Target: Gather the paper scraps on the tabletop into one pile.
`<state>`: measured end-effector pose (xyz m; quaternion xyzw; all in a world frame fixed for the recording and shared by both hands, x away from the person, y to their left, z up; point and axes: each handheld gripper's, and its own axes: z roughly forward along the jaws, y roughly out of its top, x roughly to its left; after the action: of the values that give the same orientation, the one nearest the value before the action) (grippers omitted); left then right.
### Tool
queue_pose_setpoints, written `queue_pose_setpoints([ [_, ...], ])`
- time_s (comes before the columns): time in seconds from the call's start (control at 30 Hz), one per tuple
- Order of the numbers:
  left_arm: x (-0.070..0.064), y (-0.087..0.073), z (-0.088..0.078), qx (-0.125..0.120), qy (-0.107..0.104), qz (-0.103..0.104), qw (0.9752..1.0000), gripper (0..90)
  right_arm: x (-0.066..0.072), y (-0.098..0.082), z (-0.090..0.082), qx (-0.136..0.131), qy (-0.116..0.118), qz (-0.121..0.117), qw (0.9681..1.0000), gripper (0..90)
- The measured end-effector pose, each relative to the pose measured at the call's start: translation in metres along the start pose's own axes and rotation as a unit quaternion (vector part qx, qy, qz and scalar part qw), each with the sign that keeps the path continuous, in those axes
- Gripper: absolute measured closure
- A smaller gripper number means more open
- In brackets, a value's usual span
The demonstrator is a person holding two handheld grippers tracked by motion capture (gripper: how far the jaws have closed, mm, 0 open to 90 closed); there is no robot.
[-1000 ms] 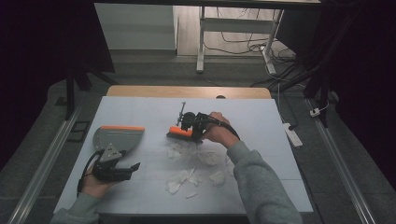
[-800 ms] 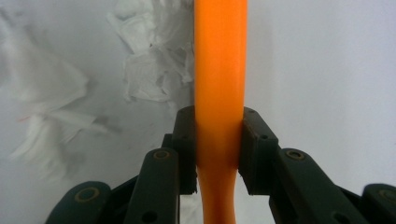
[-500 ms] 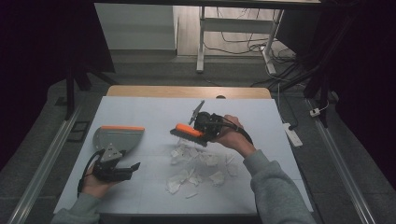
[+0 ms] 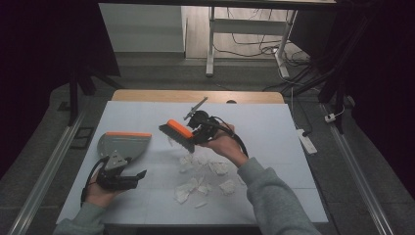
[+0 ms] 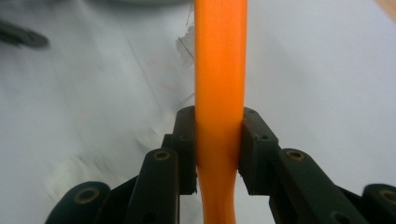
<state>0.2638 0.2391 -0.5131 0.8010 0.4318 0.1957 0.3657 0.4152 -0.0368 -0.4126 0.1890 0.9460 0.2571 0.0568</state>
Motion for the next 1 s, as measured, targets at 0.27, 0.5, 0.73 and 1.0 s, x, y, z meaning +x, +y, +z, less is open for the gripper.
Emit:
queue_pose_setpoints([
  [0.27, 0.001, -0.001, -0.001, 0.001, 0.001, 0.001, 1.0, 25.2, 0.015, 0.013, 0.036, 0.01, 0.026, 0.017, 0.9995, 70.6],
  [0.5, 0.001, -0.001, -0.001, 0.0, 0.001, 0.001, 1.0, 25.3, 0.015, 0.006, 0.057, 0.029, 0.041, 0.053, 0.9973, 70.6],
  [0.73, 0.001, -0.001, -0.001, 0.002, 0.001, 0.001, 1.0, 25.3, -0.007, -0.015, 0.045, 0.041, 0.024, 0.088, 0.995, 70.6],
  [1.0, -0.001, 0.0, -0.001, 0.002, 0.003, 0.004, 1.0, 25.3, -0.017, -0.034, 0.024, 0.033, 0.0, 0.111, 0.9933, 70.6],
])
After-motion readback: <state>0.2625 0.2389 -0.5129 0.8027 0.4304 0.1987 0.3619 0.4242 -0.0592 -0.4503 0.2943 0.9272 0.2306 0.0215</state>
